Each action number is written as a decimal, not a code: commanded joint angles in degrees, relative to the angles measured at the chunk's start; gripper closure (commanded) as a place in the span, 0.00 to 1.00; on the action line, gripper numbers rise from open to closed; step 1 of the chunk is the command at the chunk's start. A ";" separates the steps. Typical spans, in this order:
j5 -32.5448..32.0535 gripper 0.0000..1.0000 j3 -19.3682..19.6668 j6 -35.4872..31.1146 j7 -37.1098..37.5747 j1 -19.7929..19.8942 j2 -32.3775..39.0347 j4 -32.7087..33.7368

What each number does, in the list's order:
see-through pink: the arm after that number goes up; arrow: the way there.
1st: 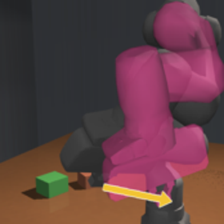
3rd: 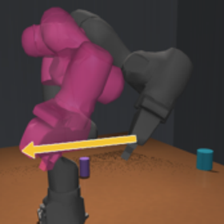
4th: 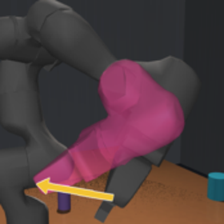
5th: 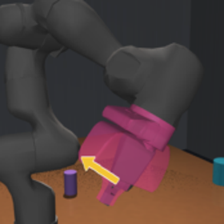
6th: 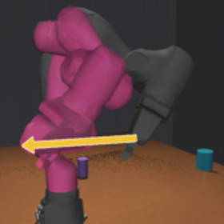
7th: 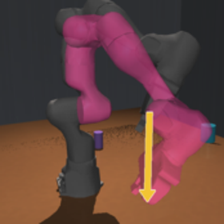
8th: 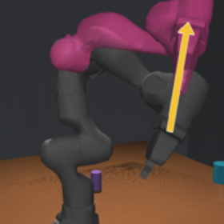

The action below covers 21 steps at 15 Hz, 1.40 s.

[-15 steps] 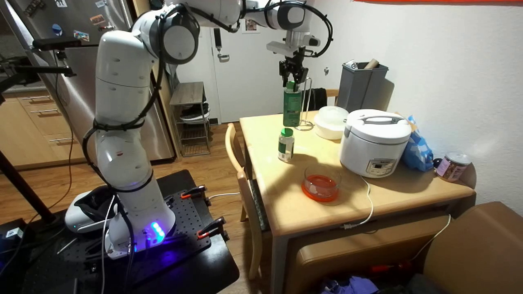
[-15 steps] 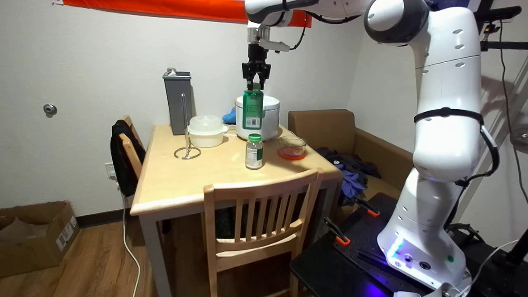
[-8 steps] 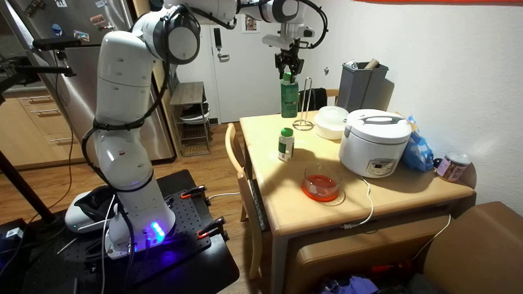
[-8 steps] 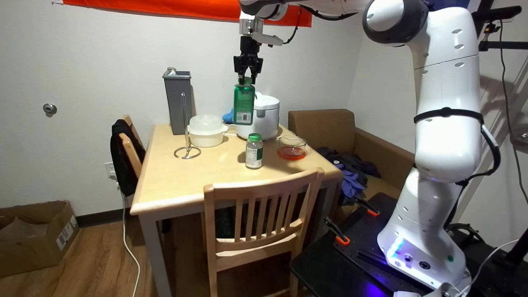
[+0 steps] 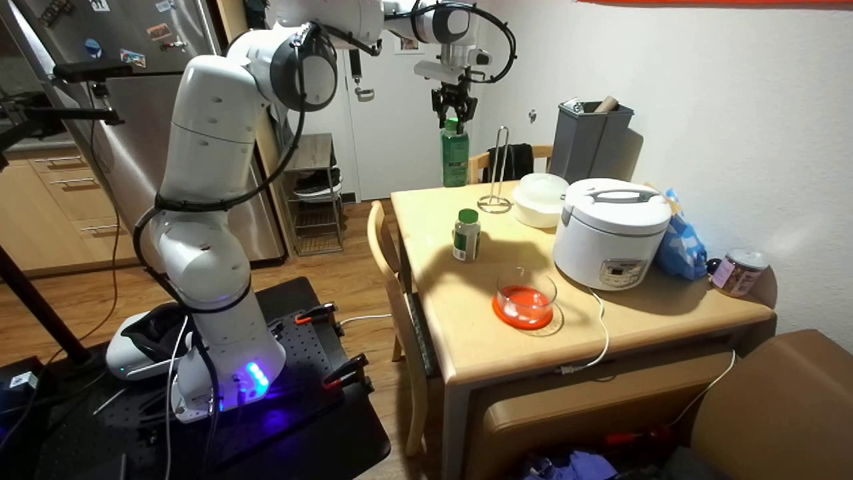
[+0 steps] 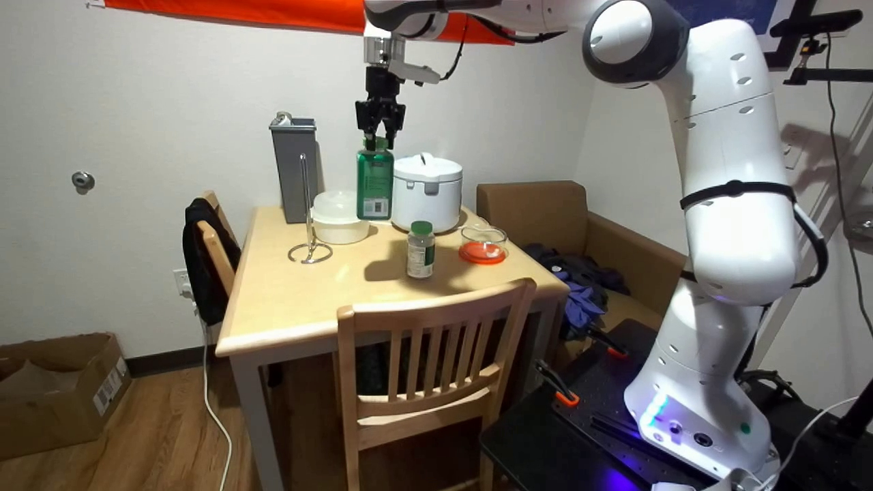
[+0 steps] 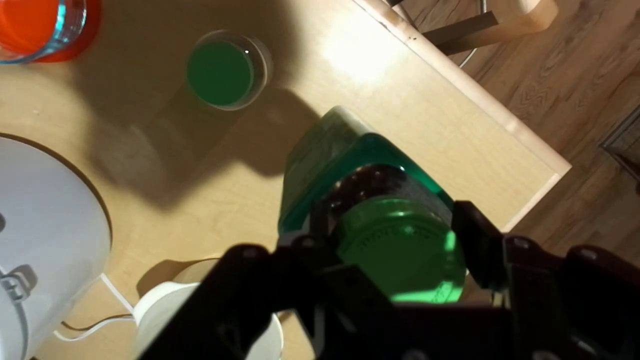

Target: Place the green container on the table from atop the clear container

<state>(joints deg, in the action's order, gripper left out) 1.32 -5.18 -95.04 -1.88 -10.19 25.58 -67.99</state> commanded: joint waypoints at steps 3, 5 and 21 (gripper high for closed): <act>-0.36 0.62 -0.72 0.58 -0.63 -2.16 3.26 2.23; -0.08 0.62 -0.69 0.08 -1.12 -2.55 4.56 2.28; 2.16 0.62 -1.29 -9.93 -3.63 1.44 14.75 1.68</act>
<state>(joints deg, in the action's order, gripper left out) 2.19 -5.55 -103.44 -4.41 -10.24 39.26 -67.42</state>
